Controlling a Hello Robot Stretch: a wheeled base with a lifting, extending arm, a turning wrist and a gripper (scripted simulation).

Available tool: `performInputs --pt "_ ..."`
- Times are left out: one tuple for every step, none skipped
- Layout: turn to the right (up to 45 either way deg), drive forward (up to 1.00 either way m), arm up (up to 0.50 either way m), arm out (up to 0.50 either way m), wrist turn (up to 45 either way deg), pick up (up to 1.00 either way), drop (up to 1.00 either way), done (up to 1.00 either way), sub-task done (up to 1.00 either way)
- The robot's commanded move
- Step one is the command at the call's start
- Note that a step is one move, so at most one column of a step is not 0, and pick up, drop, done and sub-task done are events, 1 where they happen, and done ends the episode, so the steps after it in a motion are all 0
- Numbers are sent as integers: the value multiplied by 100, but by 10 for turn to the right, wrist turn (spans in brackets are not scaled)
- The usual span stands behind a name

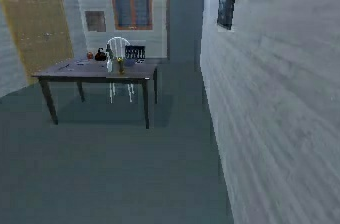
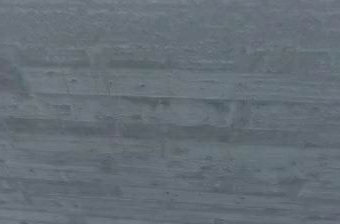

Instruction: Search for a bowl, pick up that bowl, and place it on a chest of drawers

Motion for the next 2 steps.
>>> performInputs --pt "30 0 0 0 0 0 0 0 0" --pt "-450 0 0 0 0 0 0 0 0"
